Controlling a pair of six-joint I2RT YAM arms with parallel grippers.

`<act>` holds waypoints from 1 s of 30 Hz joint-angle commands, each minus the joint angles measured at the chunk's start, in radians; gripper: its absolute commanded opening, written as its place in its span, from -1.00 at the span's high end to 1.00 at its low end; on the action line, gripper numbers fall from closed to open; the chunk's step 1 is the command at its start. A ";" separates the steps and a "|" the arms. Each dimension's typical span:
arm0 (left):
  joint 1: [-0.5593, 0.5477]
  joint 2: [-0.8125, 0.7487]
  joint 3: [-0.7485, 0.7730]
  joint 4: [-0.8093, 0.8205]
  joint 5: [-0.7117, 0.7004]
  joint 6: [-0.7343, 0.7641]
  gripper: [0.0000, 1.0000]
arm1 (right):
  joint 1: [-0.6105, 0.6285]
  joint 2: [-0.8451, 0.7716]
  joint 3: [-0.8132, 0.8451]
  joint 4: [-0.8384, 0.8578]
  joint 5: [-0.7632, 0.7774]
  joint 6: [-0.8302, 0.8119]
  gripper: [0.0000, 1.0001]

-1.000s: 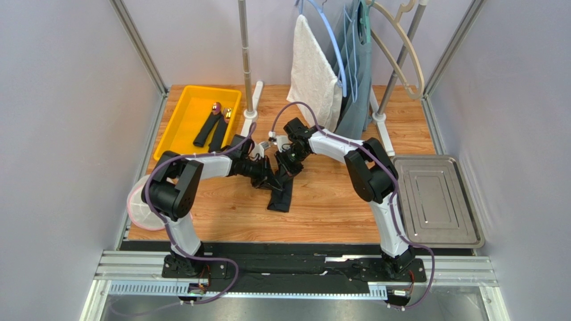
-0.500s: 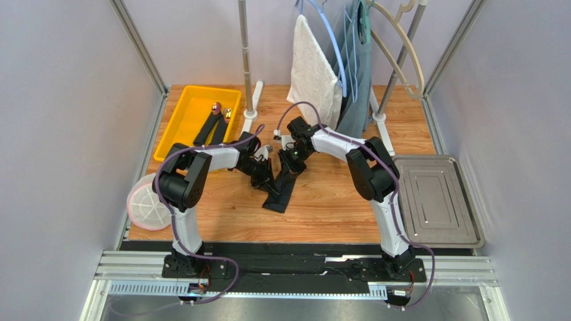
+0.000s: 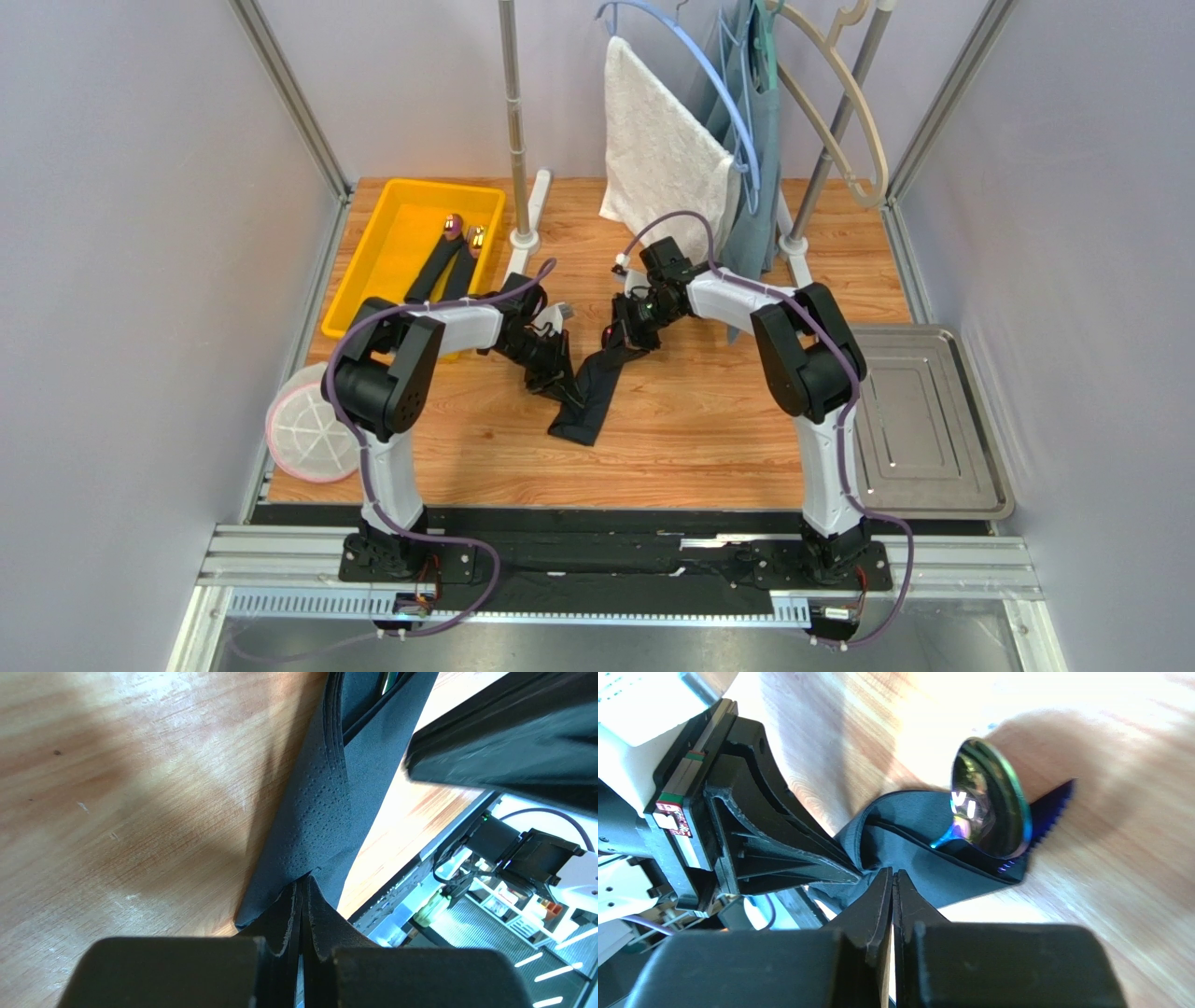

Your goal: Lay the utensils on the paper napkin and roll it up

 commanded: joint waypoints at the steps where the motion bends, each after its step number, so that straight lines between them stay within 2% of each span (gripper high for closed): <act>1: 0.005 0.035 0.015 -0.022 -0.105 0.044 1.00 | 0.012 -0.005 -0.032 0.092 -0.045 0.056 0.95; 11: 0.005 0.015 0.030 -0.013 -0.085 0.041 1.00 | 0.018 0.057 -0.075 0.106 0.023 0.044 1.00; 21: -0.048 -0.111 0.038 0.088 0.031 -0.050 1.00 | 0.019 0.087 -0.089 0.091 0.081 0.054 1.00; 30: -0.093 -0.086 0.027 0.155 0.067 -0.085 1.00 | 0.019 0.093 -0.087 0.077 0.118 0.060 1.00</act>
